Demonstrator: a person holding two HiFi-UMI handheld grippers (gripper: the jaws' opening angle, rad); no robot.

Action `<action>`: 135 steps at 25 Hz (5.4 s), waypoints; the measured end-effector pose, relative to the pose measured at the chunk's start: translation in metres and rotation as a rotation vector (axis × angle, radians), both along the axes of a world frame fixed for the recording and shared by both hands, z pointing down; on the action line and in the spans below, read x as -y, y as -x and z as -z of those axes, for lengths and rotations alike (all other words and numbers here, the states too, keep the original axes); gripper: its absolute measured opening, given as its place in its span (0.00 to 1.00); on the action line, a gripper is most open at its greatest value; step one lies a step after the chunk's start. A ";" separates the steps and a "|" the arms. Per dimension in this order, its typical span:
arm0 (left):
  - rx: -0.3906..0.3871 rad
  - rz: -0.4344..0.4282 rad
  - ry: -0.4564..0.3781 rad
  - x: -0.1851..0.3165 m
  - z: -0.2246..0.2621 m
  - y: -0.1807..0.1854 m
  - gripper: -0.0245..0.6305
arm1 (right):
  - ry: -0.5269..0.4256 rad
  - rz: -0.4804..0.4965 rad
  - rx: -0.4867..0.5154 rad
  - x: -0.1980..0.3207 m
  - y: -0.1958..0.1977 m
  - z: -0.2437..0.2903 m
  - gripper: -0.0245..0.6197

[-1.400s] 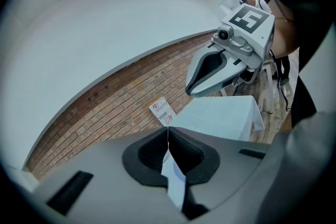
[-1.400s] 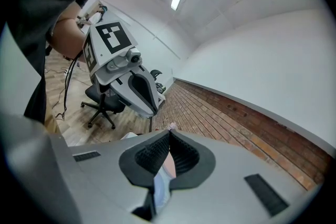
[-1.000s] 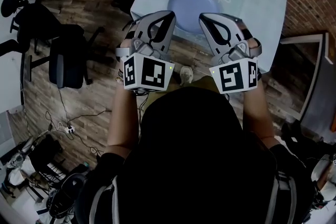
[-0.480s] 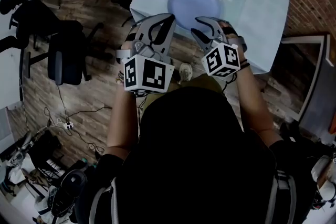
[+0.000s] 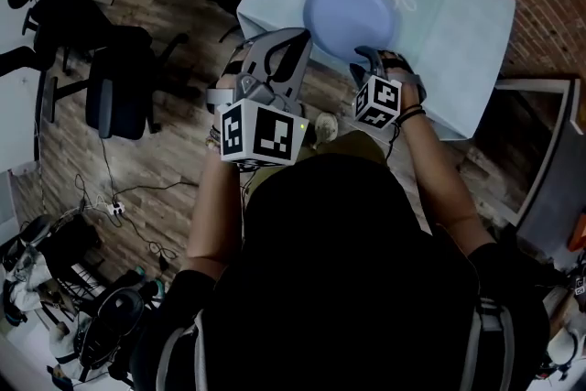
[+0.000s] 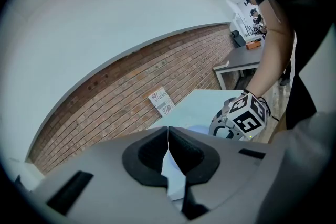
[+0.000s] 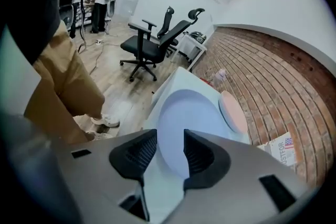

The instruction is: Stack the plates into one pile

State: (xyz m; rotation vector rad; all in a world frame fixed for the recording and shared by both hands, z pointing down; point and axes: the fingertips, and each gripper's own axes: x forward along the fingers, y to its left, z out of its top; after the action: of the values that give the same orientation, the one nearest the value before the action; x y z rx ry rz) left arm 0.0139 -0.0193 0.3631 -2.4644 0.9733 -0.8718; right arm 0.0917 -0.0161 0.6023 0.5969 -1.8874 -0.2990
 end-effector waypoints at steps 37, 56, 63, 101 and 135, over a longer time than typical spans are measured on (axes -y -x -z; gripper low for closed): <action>0.016 0.035 0.022 0.017 -0.004 0.026 0.07 | -0.047 0.086 -0.143 0.021 0.015 -0.026 0.11; 0.013 -0.014 -0.028 0.013 0.006 0.026 0.07 | -0.311 0.132 -0.104 -0.004 0.012 0.141 0.11; -0.008 -0.028 -0.034 0.021 0.009 0.036 0.07 | -0.387 0.143 -0.093 -0.022 0.025 0.192 0.11; -0.047 -0.265 -0.053 0.061 0.029 0.112 0.07 | -0.431 -0.093 -0.172 -0.003 0.108 0.222 0.11; -0.040 -0.204 -0.044 0.135 0.028 0.109 0.07 | -0.413 -0.024 -0.157 0.080 0.100 0.215 0.11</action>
State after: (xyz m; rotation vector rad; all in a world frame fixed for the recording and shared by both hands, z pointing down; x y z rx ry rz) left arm -0.0955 -0.1547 0.3354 -2.4977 0.7287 -0.7289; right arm -0.0079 -0.0965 0.3871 0.8453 -1.6741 -0.7098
